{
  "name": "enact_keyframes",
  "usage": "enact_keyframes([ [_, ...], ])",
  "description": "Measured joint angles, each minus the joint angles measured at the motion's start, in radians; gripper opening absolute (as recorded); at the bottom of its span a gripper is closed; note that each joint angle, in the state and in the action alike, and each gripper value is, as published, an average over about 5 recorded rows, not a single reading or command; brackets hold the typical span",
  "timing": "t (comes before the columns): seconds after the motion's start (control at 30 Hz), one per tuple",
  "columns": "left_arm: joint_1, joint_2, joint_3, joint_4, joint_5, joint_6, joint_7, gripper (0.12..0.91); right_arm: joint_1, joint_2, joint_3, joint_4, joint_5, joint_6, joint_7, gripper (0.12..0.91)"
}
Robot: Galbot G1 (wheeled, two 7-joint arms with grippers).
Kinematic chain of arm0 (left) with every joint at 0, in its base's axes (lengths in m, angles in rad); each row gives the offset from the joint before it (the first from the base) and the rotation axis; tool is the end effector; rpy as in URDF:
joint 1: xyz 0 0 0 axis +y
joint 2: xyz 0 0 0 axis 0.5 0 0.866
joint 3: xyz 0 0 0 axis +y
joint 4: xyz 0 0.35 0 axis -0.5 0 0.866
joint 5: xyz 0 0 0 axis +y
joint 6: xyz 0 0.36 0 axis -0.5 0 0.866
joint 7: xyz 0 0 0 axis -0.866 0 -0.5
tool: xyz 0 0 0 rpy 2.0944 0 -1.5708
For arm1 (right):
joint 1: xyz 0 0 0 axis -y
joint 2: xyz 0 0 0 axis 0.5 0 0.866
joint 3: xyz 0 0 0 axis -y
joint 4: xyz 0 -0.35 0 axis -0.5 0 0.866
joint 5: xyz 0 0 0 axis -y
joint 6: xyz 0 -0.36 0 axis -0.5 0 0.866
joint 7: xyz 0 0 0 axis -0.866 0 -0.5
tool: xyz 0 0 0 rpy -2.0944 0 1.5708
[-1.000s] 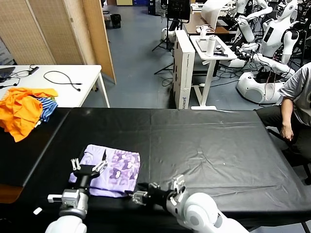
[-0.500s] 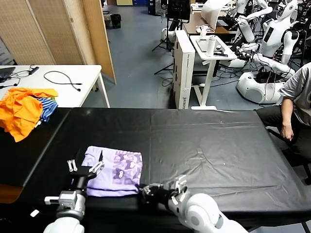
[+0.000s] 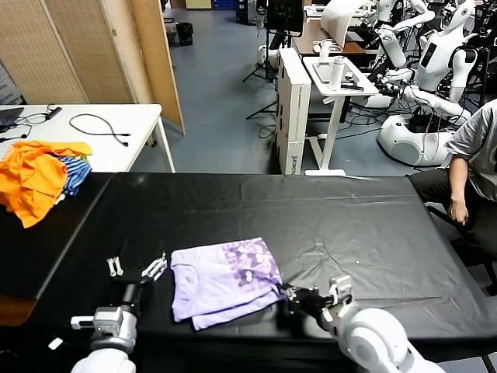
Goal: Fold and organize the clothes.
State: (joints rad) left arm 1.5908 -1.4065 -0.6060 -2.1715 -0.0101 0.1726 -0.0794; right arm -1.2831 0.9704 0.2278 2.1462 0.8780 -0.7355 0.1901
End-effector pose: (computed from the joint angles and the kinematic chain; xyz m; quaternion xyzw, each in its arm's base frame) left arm 0.1806 0.0481 -0.2734 0.0369 -0.9941 -0.0888 0.0507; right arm 0.2396 -0.0144 -0.2395 0.2423 -0.9050 -0.0623 0.3440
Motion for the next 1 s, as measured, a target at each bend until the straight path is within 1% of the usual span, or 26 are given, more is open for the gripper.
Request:
enact_keyframes([
  [0.07,0.007,0.0,-0.001,-0.005,-0.002,0.0,0.0,0.907,-0.023,-0.007,0.028,0.029,0.001,-0.001,0.008,0.266],
  [0.1,0.009,0.0,-0.001,-0.006,-0.005,0.0,-0.001,0.907,-0.037,-0.01,0.043,0.045,0.002,-0.001,0.009,0.322],
  [0.13,0.011,0.0,-0.002,-0.007,-0.009,0.0,-0.001,0.907,-0.053,-0.012,0.058,0.062,0.001,-0.001,0.009,0.397],
  [0.2,0.012,0.0,-0.001,-0.008,-0.027,0.005,-0.003,0.907,-0.088,-0.011,0.091,0.096,-0.002,-0.001,0.004,0.51],
  [0.23,0.012,0.0,0.001,-0.008,-0.04,0.011,-0.004,0.907,-0.109,-0.009,0.11,0.113,-0.006,-0.001,0.002,0.586],
  [0.33,0.009,0.003,0.007,-0.014,-0.099,0.049,-0.016,0.907,-0.171,0.004,0.169,0.158,-0.041,-0.001,-0.018,0.765],
  [0.37,0.008,0.005,0.009,-0.018,-0.122,0.064,-0.022,0.907,-0.19,0.009,0.188,0.168,-0.061,0.0,-0.031,0.812],
  [0.43,0.01,0.012,0.01,-0.027,-0.172,0.093,-0.036,0.907,-0.222,0.023,0.218,0.178,-0.106,0.024,-0.058,0.878],
  [0.47,0.014,0.016,0.01,-0.032,-0.194,0.103,-0.042,0.907,-0.233,0.031,0.228,0.179,-0.128,0.048,-0.069,0.893],
  [0.53,0.022,0.026,0.008,-0.043,-0.23,0.114,-0.049,0.907,-0.247,0.047,0.241,0.175,-0.171,0.121,-0.087,0.903],
  [0.63,0.038,0.045,0.006,-0.06,-0.274,0.096,-0.054,0.907,-0.261,0.069,0.247,0.163,-0.229,0.228,-0.112,0.906],
  [0.7,0.052,0.063,0.005,-0.069,-0.307,0.074,-0.062,0.907,-0.271,0.08,0.248,0.155,-0.264,0.274,-0.127,0.907],
  [0.77,0.068,0.082,0.004,-0.073,-0.329,0.05,-0.072,0.907,-0.28,0.089,0.252,0.148,-0.29,0.302,-0.136,0.907],
  [0.87,0.094,0.113,0.003,-0.077,-0.345,0.023,-0.087,0.907,-0.296,0.103,0.264,0.145,-0.304,0.323,-0.138,0.907],
  [1.0,0.139,0.15,0.001,-0.094,-0.355,0.014,-0.109,0.907,-0.321,0.118,0.283,0.149,-0.319,0.338,-0.134,0.907],
])
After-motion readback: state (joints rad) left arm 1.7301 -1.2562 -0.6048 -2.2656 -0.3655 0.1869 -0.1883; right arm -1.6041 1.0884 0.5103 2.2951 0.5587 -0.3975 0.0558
